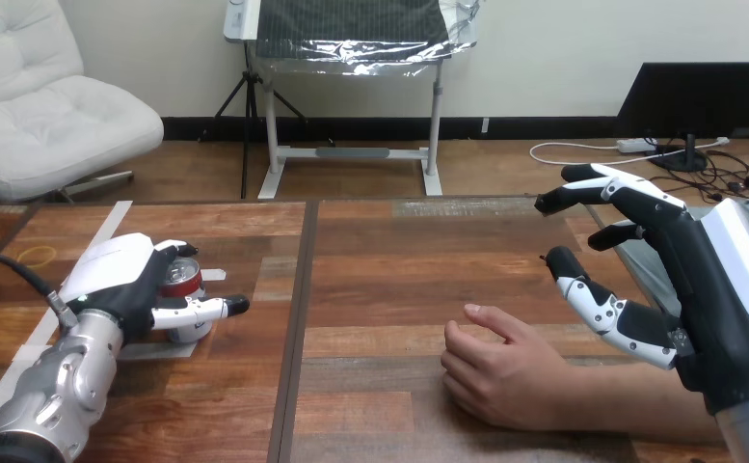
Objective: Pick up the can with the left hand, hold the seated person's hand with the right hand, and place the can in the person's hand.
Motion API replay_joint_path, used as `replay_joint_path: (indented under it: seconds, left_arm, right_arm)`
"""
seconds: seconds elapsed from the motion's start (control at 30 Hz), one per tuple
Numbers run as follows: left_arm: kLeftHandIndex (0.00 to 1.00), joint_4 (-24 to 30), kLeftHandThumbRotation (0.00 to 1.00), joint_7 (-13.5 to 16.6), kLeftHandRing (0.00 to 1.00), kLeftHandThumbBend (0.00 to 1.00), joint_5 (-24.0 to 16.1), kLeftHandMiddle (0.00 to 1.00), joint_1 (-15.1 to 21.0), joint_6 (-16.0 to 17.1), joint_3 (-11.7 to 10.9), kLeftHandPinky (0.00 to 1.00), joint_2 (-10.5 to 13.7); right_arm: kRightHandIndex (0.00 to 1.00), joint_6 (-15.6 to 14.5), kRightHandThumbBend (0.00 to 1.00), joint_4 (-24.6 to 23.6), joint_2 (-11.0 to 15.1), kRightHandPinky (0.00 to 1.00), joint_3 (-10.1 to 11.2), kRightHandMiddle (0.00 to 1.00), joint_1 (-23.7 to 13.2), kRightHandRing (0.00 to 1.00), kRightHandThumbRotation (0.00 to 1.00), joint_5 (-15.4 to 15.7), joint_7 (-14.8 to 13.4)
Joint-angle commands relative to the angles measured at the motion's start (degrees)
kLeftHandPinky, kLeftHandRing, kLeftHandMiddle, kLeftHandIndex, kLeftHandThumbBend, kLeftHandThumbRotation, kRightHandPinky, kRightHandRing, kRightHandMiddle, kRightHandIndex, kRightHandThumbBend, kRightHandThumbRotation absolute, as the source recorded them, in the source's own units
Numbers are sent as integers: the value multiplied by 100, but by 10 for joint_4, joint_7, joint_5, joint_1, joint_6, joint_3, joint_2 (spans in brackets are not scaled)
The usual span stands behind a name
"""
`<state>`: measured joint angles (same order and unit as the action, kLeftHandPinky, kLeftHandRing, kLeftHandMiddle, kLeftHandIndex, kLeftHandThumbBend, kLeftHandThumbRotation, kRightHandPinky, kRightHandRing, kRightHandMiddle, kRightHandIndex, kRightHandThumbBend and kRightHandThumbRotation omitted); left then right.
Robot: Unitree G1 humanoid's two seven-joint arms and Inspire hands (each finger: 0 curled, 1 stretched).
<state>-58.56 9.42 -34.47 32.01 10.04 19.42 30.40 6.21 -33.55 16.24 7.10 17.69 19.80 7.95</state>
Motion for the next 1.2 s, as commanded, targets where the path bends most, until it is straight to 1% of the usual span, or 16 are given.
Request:
replay_joint_path:
  seconds: [0.0, 0.2, 0.33, 0.47, 0.53, 0.63, 0.67, 0.7, 0.73, 0.8, 0.9, 1.0, 1.17]
  left_arm:
    - [85, -1, 75, 19, 79, 83, -1, 82, 29, 15, 0, 73, -1]
    - [85, -3, 75, 16, 79, 83, 3, 82, 30, 14, -2, 73, -3]
    - [84, -4, 74, 21, 79, 83, 6, 82, 28, 19, -6, 73, -3]
    - [83, -6, 71, 25, 78, 83, 11, 81, 27, 24, -9, 72, -4]
    - [82, -6, 68, 28, 78, 82, 17, 81, 26, 31, -14, 71, -4]
    - [80, -7, 59, 35, 76, 79, 22, 79, 24, 44, -18, 68, -3]
    - [79, -8, 53, 37, 74, 78, 23, 77, 23, 48, -19, 67, -3]
    - [76, -9, 44, 39, 72, 76, 25, 75, 23, 52, -19, 64, -3]
    - [76, -11, 41, 41, 71, 76, 27, 75, 23, 58, -20, 63, -2]
    - [73, -15, 29, 44, 68, 75, 31, 72, 23, 64, -21, 60, -2]
    - [69, -18, 15, 41, 64, 74, 38, 68, 24, 67, -23, 57, -2]
    - [65, -15, 6, 36, 59, 74, 44, 64, 24, 64, -26, 52, -2]
    - [62, -12, 2, 33, 56, 74, 47, 60, 25, 58, -26, 50, -2]
  right_arm:
    - [65, 5, 36, -25, 12, 61, 12, 83, -34, 80, 0, -9, 3]
    - [65, 4, 37, -25, 12, 61, 12, 83, -33, 80, 0, -9, 3]
    - [65, 2, 37, -27, 12, 61, 12, 83, -33, 80, 0, -8, 4]
    - [65, 1, 37, -27, 12, 61, 12, 83, -33, 80, 0, -7, 5]
    - [65, 0, 37, -27, 12, 61, 12, 83, -33, 80, 0, -6, 5]
    - [65, -3, 38, -29, 12, 61, 12, 83, -32, 80, 0, -5, 6]
    - [65, -4, 38, -29, 12, 61, 12, 83, -32, 80, 0, -5, 6]
    - [65, -4, 38, -30, 12, 61, 12, 83, -32, 80, 0, -5, 6]
    - [65, -4, 38, -29, 12, 61, 12, 83, -32, 80, 0, -5, 7]
    - [65, -3, 38, -29, 13, 61, 13, 83, -33, 80, 0, -6, 8]
    - [65, -1, 38, -27, 13, 61, 13, 83, -33, 80, 0, -7, 8]
    - [65, 0, 38, -27, 13, 61, 13, 83, -34, 80, 0, -6, 10]
    - [65, -2, 38, -27, 13, 61, 14, 83, -36, 81, 0, -9, 13]
